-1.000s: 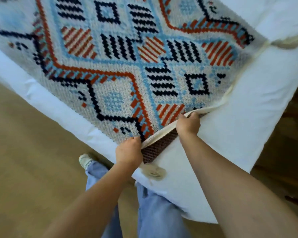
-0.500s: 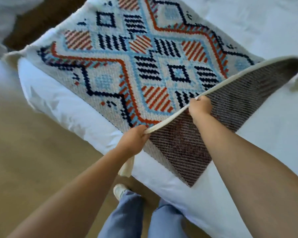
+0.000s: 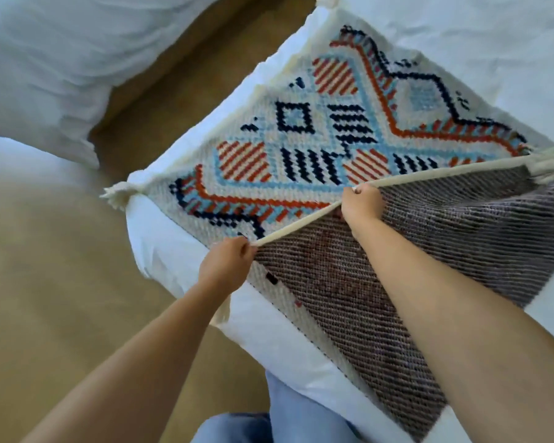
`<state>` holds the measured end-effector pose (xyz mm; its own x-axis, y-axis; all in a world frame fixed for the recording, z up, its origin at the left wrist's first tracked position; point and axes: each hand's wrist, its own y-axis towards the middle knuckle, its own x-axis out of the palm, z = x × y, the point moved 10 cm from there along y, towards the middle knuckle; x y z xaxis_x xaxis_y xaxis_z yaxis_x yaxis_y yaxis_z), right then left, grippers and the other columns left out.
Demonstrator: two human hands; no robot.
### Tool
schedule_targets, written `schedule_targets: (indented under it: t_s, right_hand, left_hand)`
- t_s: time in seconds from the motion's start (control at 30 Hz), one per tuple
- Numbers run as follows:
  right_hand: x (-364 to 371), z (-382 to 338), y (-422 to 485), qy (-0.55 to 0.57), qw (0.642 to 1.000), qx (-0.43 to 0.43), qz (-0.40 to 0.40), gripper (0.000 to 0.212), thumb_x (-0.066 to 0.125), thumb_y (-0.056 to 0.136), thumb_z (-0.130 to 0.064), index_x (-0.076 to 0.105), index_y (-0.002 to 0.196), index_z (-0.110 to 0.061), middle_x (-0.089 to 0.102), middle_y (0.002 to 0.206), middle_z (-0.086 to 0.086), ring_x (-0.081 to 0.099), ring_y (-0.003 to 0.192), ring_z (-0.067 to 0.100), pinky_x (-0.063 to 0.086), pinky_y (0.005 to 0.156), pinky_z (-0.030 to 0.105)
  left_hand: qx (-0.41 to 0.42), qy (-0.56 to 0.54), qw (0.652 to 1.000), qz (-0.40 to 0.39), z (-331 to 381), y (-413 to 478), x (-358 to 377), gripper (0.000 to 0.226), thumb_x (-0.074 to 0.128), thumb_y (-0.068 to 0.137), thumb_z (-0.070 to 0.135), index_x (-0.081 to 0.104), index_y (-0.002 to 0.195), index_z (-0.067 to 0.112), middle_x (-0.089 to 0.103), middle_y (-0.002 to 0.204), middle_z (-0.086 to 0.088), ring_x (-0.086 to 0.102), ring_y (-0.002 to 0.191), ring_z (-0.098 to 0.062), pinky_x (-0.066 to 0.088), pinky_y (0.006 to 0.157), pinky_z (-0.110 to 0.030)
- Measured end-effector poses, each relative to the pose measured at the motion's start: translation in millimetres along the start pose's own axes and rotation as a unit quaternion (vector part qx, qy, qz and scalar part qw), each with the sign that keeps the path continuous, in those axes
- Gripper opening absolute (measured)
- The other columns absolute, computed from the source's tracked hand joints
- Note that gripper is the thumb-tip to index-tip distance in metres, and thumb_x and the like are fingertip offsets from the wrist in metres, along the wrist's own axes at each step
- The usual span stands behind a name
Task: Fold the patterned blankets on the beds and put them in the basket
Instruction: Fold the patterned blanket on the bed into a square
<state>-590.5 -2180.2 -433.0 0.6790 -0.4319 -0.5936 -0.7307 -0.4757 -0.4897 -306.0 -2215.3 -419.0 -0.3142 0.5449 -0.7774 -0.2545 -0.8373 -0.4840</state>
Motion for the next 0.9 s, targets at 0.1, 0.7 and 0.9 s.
schedule_targets:
  t_s: [0.1, 0.7, 0.9]
  right_hand:
    - [48, -44, 5, -0.010, 1.000, -0.027, -0.011, 0.033, 0.048, 0.092, -0.022, 0.032, 0.063, -0.018, 0.033, 0.056, -0.001, 0.031, 0.045, 0.015, 0.024, 0.041, 0.026]
    - [288, -170, -17, -0.087, 0.996, 0.009, -0.019, 0.024, 0.047, 0.093, -0.019, 0.041, 0.070, -0.014, 0.040, 0.065, -0.003, 0.041, 0.054, 0.013, 0.034, 0.053, 0.028]
    - [290, -168, -16, -0.133, 0.990, 0.030, -0.017, 0.034, 0.045, 0.093, -0.019, 0.033, 0.061, -0.018, 0.040, 0.060, -0.002, 0.040, 0.049, 0.013, 0.026, 0.041, 0.027]
  left_hand:
    - [-0.033, -0.016, 0.999, 0.011, -40, 35, -35, 0.021, 0.044, 0.095, 0.033, 0.053, 0.081, 0.021, 0.054, 0.068, 0.003, 0.051, 0.061, -0.017, 0.036, 0.048, -0.028]
    - [-0.049, 0.059, 0.996, -0.045, -247, 193, -132, 0.030, 0.044, 0.093, 0.035, 0.067, 0.084, 0.018, 0.046, 0.089, -0.002, 0.051, 0.071, -0.023, 0.038, 0.060, -0.030]
    - [0.026, 0.068, 0.994, -0.078, -215, 205, -130, 0.026, 0.047, 0.087, 0.036, 0.056, 0.076, 0.014, 0.050, 0.087, -0.004, 0.054, 0.083, -0.025, 0.038, 0.061, -0.032]
